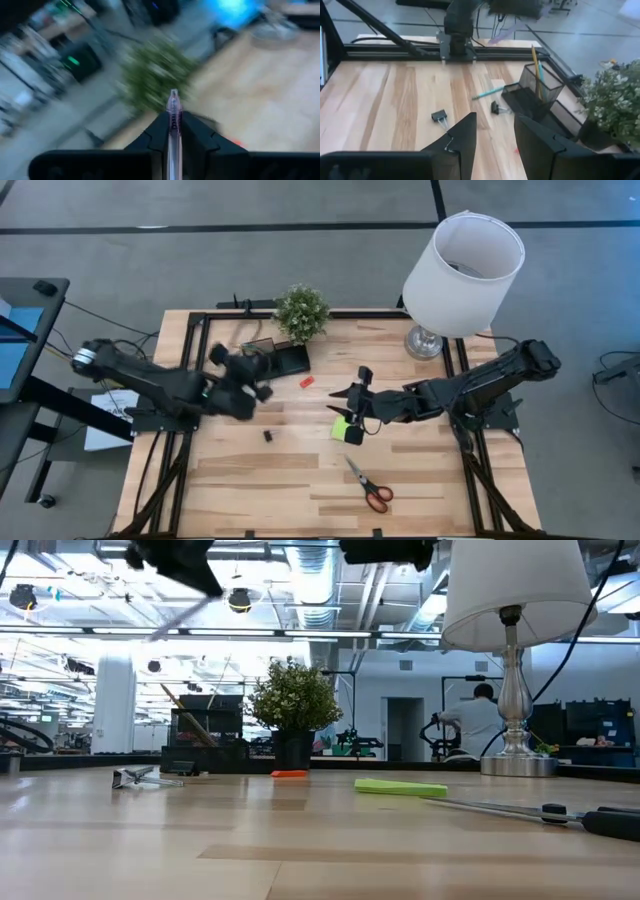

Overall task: Pick and place office supplies into organizer
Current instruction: Put the purple pen into the black organizer

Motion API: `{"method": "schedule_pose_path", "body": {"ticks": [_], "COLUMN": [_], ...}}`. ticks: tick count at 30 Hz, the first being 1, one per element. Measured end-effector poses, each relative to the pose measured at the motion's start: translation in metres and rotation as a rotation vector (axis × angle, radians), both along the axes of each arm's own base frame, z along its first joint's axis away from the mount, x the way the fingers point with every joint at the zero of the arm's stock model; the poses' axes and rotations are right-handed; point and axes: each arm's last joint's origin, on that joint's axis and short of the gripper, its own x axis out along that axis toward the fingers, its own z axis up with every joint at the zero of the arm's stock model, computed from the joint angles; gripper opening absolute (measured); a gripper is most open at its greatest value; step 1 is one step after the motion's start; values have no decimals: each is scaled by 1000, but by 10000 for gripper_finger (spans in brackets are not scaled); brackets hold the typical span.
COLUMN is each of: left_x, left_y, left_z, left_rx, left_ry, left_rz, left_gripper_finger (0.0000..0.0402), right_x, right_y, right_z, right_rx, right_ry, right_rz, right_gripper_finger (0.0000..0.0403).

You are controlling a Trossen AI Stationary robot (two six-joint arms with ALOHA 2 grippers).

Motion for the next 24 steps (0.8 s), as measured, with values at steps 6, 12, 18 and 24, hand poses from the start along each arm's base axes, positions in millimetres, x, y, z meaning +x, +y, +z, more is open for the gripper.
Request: {"method": "schedule_pose_path", "body": {"ticks": [6, 12, 18, 24], "left_x": [-13, 7, 11, -2], "left_y": [30, 54, 91, 125], "left_z": [22, -1, -24, -47], "left_rx": [107, 117, 202, 196], "left_ry": [62, 79, 9, -61], "left_rz": [46, -53, -80, -108], "left_gripper_finger": [25, 25, 25, 25], "right_x": [6, 12, 12, 12], "right_y": [0, -1, 0, 0], "right_z": [-5, -5, -5, -6], "right_rx": [-30, -57, -53, -63], "right_ry": [4, -35, -38, -18], "right_rz": [12, 22, 23, 25], "right_gripper_finger": [127, 127, 127, 127]}}
